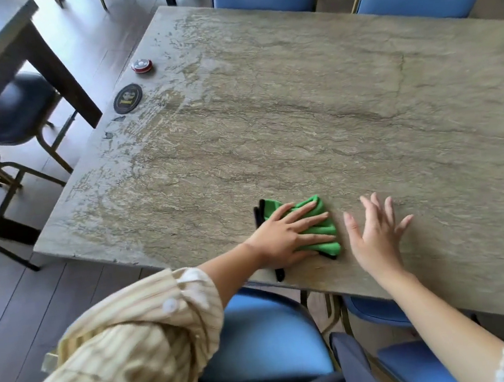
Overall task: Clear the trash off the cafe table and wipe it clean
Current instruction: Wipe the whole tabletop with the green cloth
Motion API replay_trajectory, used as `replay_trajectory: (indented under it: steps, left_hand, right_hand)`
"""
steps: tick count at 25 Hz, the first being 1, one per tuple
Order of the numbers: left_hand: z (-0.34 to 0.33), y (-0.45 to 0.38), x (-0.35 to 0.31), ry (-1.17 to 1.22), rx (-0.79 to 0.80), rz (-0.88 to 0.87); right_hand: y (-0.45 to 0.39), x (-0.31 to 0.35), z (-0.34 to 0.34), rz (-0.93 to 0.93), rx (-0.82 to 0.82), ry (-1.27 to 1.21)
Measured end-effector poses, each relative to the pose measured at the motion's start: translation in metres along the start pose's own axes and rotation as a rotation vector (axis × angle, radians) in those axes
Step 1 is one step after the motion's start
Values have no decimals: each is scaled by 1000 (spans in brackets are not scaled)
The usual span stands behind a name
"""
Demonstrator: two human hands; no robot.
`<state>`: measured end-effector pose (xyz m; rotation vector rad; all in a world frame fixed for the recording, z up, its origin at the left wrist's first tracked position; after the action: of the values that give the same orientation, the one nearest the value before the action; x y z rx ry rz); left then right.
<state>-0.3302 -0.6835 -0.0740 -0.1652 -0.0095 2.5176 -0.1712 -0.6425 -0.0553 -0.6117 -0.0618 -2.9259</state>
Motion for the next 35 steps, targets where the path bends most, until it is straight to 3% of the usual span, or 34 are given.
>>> replay_trajectory:
  steps: [5,13,16,18,21,23,28,35]
  left_hand:
    - [22,122,111,-5,-52,220]
    - [47,285,235,13,-139,653]
    - [52,304,279,-35,-139,789]
    - [54,315,307,-7,-163,983]
    - [52,324,304,20,-238,1189]
    - [49,333,276,-4,-249,1088]
    - [49,351,270,-53,-104,476]
    - [58,319,314,37,-42,292]
  right_hand:
    - [16,64,-44,196,102,73]
    - [-1,241,-127,542,160,176]
    - [-10,283,-144,581,152,173]
    - [-17,296,-151,556,142,169]
    - [-23,303,-155,481,121,142]
    - [-24,305,-157,442,114,119]
    - [-26,312,-160,427,105,90]
    - [-41,327,-166,383,67,77]
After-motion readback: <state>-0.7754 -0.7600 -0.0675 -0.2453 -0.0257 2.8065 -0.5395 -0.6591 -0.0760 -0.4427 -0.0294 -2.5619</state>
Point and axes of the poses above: each hand's wrist, its own y-axis away from the middle knuckle, its own z-axis out of the back of the hand, x = y × z, the point moved 8 cm from there along -y, towards the middle knuckle, and after that the axes turned 2 degrees about z, right-handed, at the moved point
